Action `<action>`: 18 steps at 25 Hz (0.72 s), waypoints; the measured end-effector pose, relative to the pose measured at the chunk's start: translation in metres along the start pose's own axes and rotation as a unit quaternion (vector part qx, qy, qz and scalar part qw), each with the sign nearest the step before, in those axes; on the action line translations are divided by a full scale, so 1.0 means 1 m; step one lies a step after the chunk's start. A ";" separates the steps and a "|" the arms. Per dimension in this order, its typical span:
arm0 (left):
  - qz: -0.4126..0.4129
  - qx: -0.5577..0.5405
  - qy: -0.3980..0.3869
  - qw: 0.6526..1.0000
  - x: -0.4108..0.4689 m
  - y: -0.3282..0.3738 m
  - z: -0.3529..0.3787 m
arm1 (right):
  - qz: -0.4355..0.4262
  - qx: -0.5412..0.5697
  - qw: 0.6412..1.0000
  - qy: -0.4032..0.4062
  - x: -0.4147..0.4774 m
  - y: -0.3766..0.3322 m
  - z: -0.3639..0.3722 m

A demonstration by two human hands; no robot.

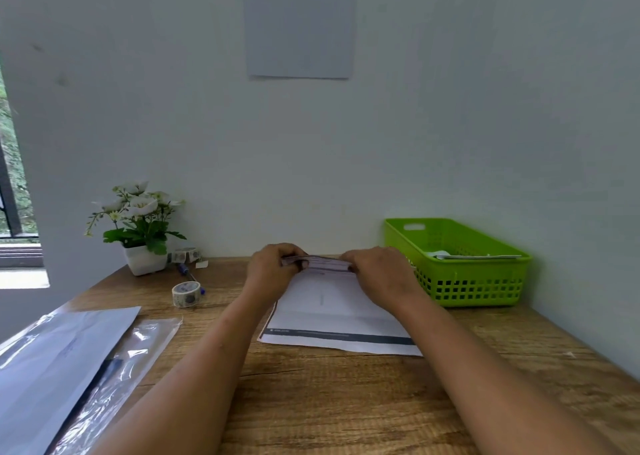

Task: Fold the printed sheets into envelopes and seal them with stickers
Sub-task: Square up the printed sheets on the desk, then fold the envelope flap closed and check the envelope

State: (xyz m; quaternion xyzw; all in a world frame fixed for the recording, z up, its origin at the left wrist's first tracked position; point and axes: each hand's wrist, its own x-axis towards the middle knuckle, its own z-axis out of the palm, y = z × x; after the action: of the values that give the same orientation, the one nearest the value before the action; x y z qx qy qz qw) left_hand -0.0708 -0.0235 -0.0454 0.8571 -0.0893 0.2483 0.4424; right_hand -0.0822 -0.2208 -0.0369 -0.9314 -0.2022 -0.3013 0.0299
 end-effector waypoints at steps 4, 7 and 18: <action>-0.043 -0.078 0.016 0.996 -0.001 -0.018 -0.018 | 0.085 0.059 0.993 -0.049 -0.003 0.028 -0.001; -0.079 -0.119 -0.001 0.990 0.000 -0.019 -0.023 | 0.095 0.085 0.990 -0.060 -0.003 0.034 0.000; -0.058 0.196 -0.280 0.938 0.005 -0.024 -0.031 | 0.040 -0.002 0.943 -0.330 -0.010 0.021 -0.005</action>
State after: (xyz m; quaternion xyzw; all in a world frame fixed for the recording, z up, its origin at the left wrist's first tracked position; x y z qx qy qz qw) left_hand -0.0682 0.0160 -0.0447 0.9652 -0.1096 -0.0157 0.2367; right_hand -0.0836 -0.2448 -0.0372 -0.9859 -0.1631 0.0238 -0.0284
